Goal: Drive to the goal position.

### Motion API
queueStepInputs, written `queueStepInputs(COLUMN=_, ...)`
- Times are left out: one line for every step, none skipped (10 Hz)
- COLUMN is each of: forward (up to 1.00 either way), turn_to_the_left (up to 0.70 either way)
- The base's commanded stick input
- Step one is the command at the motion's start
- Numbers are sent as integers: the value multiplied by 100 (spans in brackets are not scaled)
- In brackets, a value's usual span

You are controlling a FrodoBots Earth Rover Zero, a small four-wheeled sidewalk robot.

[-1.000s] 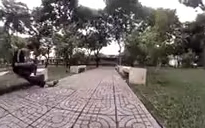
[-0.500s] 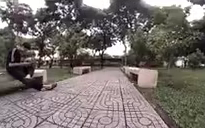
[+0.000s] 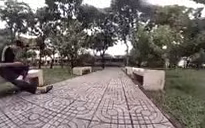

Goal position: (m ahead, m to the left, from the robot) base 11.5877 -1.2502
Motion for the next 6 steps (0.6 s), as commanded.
queueStepInputs(forward=70, turn_to_the_left=0)
queueStepInputs(forward=70, turn_to_the_left=0)
queueStepInputs(forward=70, turn_to_the_left=0)
queueStepInputs(forward=70, turn_to_the_left=0)
queueStepInputs(forward=70, turn_to_the_left=0)
queueStepInputs(forward=70, turn_to_the_left=0)
